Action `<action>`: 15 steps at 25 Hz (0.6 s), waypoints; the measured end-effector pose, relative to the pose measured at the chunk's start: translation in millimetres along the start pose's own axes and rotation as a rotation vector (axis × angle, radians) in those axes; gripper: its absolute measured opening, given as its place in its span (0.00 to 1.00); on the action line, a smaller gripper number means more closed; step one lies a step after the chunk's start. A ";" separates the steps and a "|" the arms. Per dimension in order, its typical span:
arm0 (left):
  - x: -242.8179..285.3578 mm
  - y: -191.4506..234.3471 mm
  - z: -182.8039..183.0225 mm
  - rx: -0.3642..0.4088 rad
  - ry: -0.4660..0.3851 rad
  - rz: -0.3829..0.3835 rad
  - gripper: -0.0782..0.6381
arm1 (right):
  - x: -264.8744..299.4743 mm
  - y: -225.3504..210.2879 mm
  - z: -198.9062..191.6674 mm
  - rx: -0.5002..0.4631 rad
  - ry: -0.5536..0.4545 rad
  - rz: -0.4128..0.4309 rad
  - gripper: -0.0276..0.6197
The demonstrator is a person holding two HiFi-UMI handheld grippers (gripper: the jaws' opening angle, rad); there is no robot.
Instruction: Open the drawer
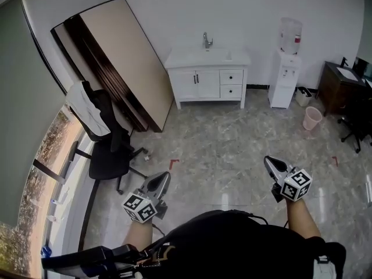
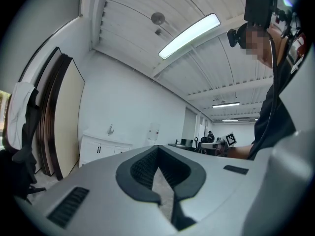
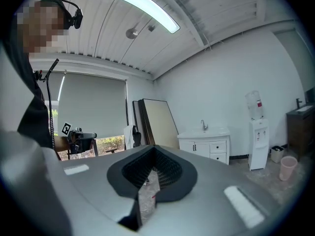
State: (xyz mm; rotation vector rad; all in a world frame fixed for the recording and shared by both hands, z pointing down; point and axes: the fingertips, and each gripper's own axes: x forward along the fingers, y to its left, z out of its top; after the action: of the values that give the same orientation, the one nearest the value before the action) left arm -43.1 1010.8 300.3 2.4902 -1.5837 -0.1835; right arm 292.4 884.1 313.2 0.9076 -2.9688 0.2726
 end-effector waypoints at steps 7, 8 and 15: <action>38.4 31.4 3.2 -0.015 -0.003 -0.042 0.10 | 22.6 -20.4 -1.0 0.001 0.013 -0.040 0.04; 43.7 38.3 4.0 -0.016 -0.005 -0.056 0.10 | 27.9 -21.2 0.1 -0.005 0.015 -0.051 0.04; 67.6 113.3 23.4 -0.007 -0.008 -0.138 0.10 | 88.0 -15.5 21.3 -0.032 -0.002 -0.134 0.04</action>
State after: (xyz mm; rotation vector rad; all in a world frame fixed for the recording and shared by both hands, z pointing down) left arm -119.2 900.5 302.1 2.5976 -1.4116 -0.2186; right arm 228.6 819.1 301.3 1.0971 -2.8879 0.2205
